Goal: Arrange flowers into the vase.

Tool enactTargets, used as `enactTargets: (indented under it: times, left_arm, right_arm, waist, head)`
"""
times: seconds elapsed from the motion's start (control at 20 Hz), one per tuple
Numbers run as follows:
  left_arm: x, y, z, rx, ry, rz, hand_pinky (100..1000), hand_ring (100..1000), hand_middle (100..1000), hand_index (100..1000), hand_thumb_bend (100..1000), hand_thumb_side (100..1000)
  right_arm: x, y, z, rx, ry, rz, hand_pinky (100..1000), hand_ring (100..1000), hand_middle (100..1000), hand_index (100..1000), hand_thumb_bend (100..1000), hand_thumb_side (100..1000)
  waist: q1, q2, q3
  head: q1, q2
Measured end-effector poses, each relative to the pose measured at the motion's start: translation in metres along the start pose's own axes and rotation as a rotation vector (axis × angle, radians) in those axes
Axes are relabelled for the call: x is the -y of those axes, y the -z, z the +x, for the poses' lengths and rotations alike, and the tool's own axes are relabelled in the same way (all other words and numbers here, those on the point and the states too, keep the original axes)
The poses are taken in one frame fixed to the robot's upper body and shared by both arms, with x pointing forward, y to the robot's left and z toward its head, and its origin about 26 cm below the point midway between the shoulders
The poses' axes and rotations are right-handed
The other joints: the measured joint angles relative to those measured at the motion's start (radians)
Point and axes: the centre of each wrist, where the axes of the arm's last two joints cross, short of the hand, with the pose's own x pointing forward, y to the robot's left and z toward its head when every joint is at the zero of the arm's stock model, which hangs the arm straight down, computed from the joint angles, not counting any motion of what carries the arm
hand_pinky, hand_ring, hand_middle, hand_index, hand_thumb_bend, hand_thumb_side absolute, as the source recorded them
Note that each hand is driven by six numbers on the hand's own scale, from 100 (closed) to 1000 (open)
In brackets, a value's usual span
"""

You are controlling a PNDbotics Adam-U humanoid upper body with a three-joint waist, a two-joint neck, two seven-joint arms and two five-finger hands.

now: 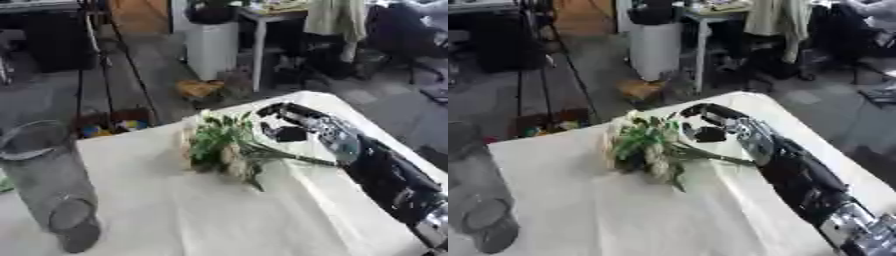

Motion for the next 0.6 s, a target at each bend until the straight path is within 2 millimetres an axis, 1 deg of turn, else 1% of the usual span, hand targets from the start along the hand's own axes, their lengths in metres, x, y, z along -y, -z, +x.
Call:
enactTargets:
  times: [0.1, 0.15, 0.2, 0.25, 0.4, 0.6]
  left_arm:
    - [0.0, 0.0, 0.0, 0.0, 0.0, 0.0, 737, 687, 673, 749, 1000, 794]
    - [0.0, 0.0, 0.0, 0.0, 0.0, 0.0, 737, 687, 673, 750, 1000, 794]
    - [0.0, 0.0, 0.0, 0.0, 0.0, 0.0, 737, 687, 673, 750, 1000, 794]
    - [0.0, 0.0, 0.0, 0.0, 0.0, 0.0, 737, 687, 673, 750, 1000, 795]
    - [0.0, -0.0001, -0.0003, -0.001, 0.0, 0.0, 737, 687, 673, 750, 1000, 794]
    - [-0.0001, -0.0003, -0.0014, -0.006, -0.001, 0.0, 737, 687, 673, 750, 1000, 795]
  right_arm:
    - [-0.0001, 0.0001, 0.0001, 0.003, -0.001, 0.007, 874, 928, 835, 928, 100, 622]
    - [-0.0001, 0.0002, 0.0002, 0.004, -0.001, 0.011, 877, 929, 833, 925, 100, 548]
    - [-0.0001, 0.0002, 0.0003, 0.005, -0.002, 0.017, 878, 929, 832, 923, 100, 522]
    - [-0.0001, 0.0002, 0.0003, 0.006, -0.003, 0.024, 880, 929, 829, 921, 100, 475]
    - [-0.0003, 0.0001, 0.0002, 0.006, -0.007, 0.049, 882, 930, 826, 918, 100, 459]
    - [-0.0022, -0.001, -0.0009, 0.003, -0.016, 0.083, 886, 926, 828, 916, 100, 462]
  waist:
    - [0.0, 0.0, 0.0]
    - [0.0, 0.001, 0.0]
    - [0.0, 0.001, 0.0]
    - [0.0, 0.001, -0.001]
    - [-0.001, 0.001, -0.004]
    - [-0.001, 0.001, -0.005]
  head:
    - [0.0, 0.0]
    - [0.0, 0.0]
    - [0.0, 0.0]
    - [0.0, 0.0]
    - [-0.001, 0.0]
    - [-0.001, 0.0]
